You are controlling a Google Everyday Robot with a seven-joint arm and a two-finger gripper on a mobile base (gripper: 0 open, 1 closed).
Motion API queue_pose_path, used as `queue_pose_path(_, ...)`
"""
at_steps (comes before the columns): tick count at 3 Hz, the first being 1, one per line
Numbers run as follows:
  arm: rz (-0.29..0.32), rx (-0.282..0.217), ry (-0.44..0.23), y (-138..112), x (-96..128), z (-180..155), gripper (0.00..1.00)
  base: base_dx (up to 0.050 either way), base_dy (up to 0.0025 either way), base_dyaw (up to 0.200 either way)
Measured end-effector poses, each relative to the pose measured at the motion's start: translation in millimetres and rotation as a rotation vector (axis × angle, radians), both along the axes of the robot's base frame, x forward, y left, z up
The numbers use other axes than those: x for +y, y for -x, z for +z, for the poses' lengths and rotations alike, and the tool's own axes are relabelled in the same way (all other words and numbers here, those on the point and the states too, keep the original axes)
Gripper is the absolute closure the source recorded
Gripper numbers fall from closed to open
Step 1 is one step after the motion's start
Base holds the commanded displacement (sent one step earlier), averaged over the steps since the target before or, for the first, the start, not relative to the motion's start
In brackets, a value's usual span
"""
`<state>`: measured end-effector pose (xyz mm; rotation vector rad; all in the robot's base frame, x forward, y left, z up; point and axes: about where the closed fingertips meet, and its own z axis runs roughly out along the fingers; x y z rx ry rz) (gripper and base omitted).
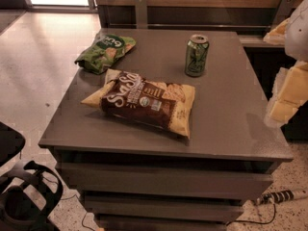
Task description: Knock green can over
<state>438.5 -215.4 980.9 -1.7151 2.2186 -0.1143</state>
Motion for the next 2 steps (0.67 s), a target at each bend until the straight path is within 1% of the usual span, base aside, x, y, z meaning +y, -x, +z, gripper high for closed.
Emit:
queue_pose_path(1, 0.000, -0.002, 0.000, 0.0, 0.1, 0.4, 0.00, 0.023, -0.00147, -0.128)
queue_pose_path(2, 0.001, -0.008, -0.005, -2.0, -0.1, 1.6, 0.00, 0.000, 0.00000, 0.000)
